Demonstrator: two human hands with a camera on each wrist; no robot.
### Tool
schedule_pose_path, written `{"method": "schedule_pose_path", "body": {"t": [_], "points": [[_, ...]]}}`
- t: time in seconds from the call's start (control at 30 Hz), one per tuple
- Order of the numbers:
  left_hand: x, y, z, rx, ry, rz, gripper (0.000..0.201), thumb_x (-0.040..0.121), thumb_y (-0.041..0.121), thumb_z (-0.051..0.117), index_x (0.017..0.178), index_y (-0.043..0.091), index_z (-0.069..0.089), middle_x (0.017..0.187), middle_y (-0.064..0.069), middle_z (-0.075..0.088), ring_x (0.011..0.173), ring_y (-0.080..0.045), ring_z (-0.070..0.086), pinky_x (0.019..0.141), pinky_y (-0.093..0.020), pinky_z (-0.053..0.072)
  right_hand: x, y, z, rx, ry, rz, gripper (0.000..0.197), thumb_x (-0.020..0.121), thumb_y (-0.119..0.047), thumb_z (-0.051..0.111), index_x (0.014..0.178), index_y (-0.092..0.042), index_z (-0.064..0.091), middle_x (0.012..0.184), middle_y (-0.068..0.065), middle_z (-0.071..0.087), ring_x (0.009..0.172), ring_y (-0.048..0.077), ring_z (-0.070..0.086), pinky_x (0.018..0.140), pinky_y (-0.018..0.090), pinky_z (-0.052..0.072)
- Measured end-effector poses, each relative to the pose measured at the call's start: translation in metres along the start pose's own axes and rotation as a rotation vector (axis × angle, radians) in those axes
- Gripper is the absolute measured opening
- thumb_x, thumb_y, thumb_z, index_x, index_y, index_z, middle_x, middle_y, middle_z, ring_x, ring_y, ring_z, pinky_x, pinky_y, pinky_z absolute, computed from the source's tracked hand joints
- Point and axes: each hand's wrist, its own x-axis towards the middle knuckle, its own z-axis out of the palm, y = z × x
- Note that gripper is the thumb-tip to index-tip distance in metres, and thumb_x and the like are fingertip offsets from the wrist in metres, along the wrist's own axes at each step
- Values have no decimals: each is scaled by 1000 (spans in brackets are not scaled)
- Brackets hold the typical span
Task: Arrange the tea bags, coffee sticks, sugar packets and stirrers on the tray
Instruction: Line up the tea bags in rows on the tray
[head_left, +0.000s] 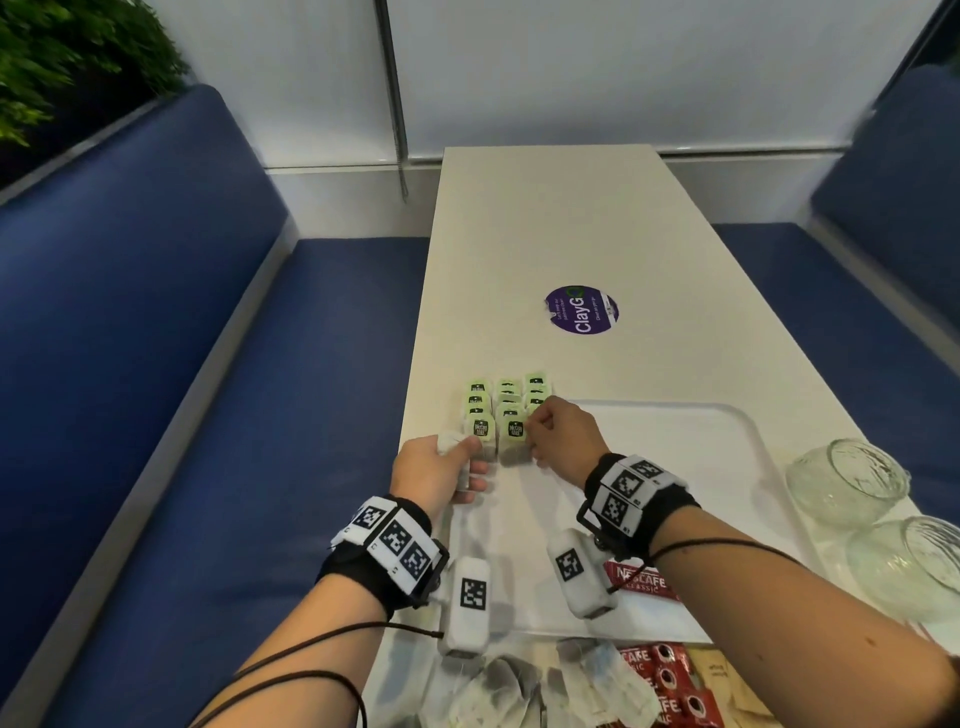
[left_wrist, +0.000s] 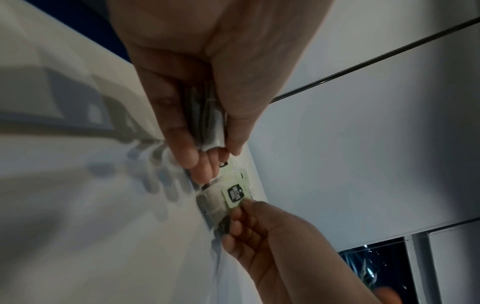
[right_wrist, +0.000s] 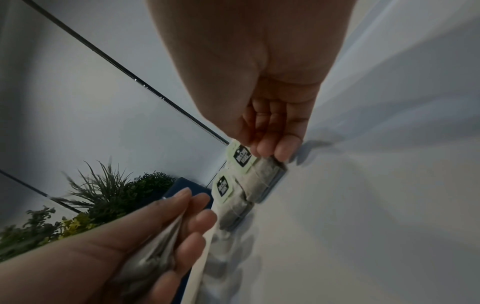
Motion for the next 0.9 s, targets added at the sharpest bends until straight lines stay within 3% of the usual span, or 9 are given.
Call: {"method": "schedule_pose_path", "body": {"t": [0.17,0.27,0.37,0.47,0.6,0.67,0.8,0.9], "points": [[3,3,0,-126,-14,-42,24,96,21,62,98,-2,63,82,-17,71,54,-18,68,52,-29,59,4,-6,8,29,26,5,7,89,-12,52,84,-10,58,82,12,70,74,31,68,68,44,59],[4,6,-1,-292,-60,-108,22,97,16,59,106,-5,60,97,-24,73,72,-25,72,63,-34,62,2,-7,8,73,32,20,3,90,-14,56,90,-11,58,84,10,69,69,27,68,64,38,59],[4,9,-1,-429,-144,-148,21,95,3,45,109,-9,56,103,-26,72,90,-32,71,67,-36,62,-4,-8,2,198,54,45,16,89,-17,63,103,-14,57,84,7,65,61,23,64,61,39,58],[-5,15,5,-447,-246,-137,23,98,-4,35,108,-11,54,101,-26,72,85,-32,73,65,-34,61,-12,-6,-5,314,72,37,21,89,-14,64,109,-11,58,79,3,61,62,18,60,62,37,58],[-12,16,14,-258,-262,-75,24,100,-1,44,115,-10,60,109,-26,70,93,-33,71,77,-34,61,-28,-5,-17,409,22,-18,17,91,-26,64,100,-11,65,81,7,66,61,18,57,60,34,53],[-14,14,16,-155,-241,-30,22,99,2,51,113,-8,64,106,-23,71,88,-30,71,79,-33,61,-37,-6,-22,379,-15,-64,19,92,-32,62,95,-14,67,79,4,67,60,17,56,59,30,50],[-23,15,19,-85,-269,36,19,94,9,64,105,-6,67,93,-21,73,81,-27,72,82,-35,60,-50,-7,-28,289,-1,-175,7,89,-24,68,87,-18,68,72,-5,63,57,11,55,58,22,48],[-32,18,20,-75,-281,62,10,91,10,67,96,1,69,91,-18,74,80,-26,73,78,-32,61,-56,-8,-36,280,13,-211,10,86,-19,71,76,-19,67,71,-4,64,58,10,53,60,23,47]]}}
